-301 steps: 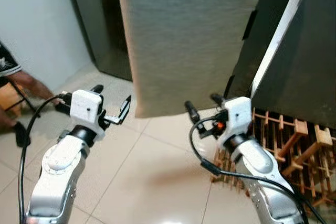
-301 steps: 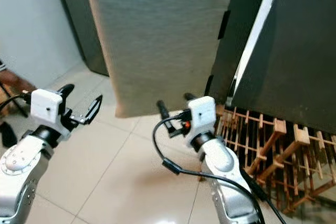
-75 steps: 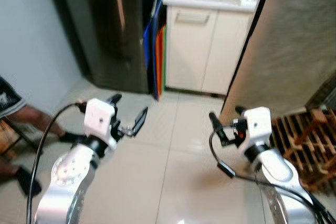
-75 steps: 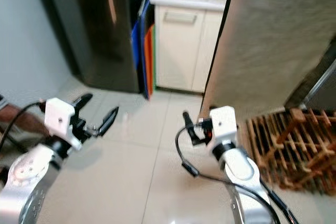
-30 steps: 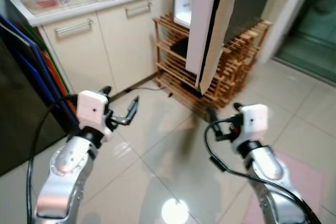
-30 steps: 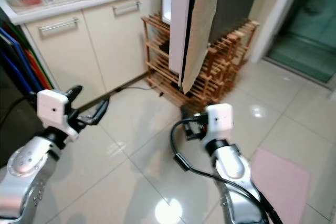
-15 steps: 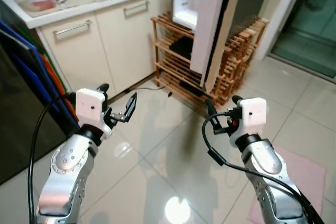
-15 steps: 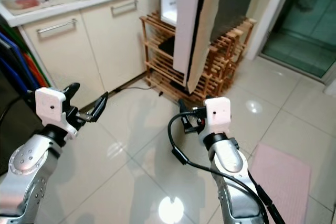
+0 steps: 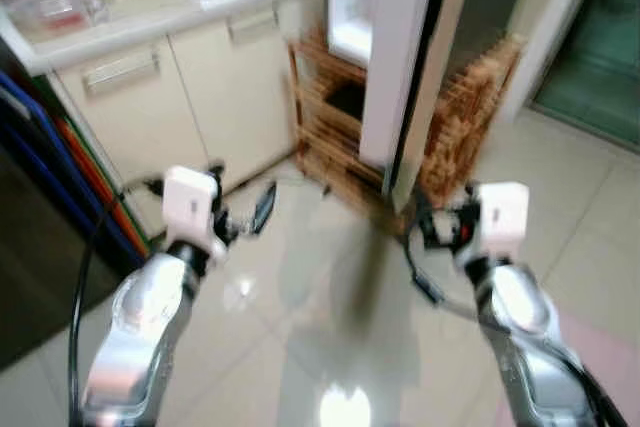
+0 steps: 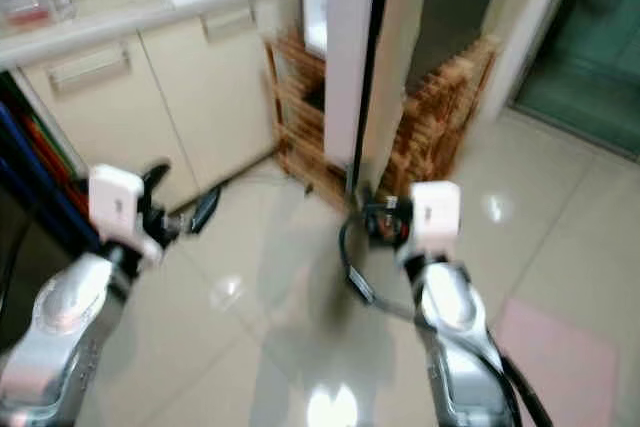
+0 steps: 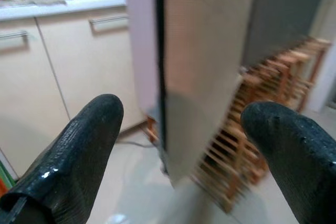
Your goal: Restocking fridge
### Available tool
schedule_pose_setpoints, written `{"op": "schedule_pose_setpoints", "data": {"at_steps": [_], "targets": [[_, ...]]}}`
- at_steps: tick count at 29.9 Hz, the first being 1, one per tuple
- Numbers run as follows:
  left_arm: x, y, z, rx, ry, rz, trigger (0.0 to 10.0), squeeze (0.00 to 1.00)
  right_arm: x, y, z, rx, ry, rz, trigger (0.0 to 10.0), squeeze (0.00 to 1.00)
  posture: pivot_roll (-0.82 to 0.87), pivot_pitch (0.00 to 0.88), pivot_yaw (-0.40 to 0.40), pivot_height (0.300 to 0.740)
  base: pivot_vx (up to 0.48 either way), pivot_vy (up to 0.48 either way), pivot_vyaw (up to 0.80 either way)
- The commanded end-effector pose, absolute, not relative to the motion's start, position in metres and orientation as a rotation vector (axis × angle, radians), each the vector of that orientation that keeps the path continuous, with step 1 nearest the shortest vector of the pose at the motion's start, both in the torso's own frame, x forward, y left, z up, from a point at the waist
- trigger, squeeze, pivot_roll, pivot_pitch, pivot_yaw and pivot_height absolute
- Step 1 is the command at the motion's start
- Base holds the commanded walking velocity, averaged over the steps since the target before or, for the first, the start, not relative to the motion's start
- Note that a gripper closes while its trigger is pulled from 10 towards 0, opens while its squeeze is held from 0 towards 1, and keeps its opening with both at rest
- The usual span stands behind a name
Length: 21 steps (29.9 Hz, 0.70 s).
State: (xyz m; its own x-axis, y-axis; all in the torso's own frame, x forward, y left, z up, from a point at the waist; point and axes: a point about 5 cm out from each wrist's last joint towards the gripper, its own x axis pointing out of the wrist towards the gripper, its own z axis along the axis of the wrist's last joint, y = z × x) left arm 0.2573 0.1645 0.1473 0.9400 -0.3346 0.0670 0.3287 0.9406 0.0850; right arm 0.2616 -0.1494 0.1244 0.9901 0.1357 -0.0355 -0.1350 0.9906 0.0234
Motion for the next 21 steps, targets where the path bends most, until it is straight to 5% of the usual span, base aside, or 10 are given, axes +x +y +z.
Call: {"op": "schedule_pose_setpoints", "data": {"at_steps": [1, 5, 13, 21], "targets": [[0.257, 0.170, 0.150, 0.093, -0.085, -0.323, 10.0, 0.00, 0.262, -0.142, 0.128, 0.039, 0.023, 0.158, 10.0, 0.00, 0.05, 0.000, 0.038, 0.740, 0.416, 0.000, -0.64], [0.257, 0.169, 0.148, 0.093, -0.081, -0.329, 10.0, 0.00, 0.263, -0.144, 0.127, 0.032, 0.029, 0.146, 10.0, 0.00, 0.05, 0.000, 0.041, 0.740, 0.412, 0.000, -0.80], [0.254, 0.168, 0.146, 0.088, -0.072, -0.334, 10.0, 0.00, 0.258, -0.147, 0.130, 0.051, -0.004, 0.133, 10.0, 0.00, 0.05, 0.000, 0.040, 0.740, 0.384, 0.000, 0.00], [0.251, 0.170, 0.144, 0.097, -0.073, -0.333, 10.0, 0.00, 0.253, -0.158, 0.135, 0.083, -0.053, 0.084, 10.0, 0.00, 0.05, 0.000, 0.043, 0.740, 0.000, 0.000, 0.00]]}}
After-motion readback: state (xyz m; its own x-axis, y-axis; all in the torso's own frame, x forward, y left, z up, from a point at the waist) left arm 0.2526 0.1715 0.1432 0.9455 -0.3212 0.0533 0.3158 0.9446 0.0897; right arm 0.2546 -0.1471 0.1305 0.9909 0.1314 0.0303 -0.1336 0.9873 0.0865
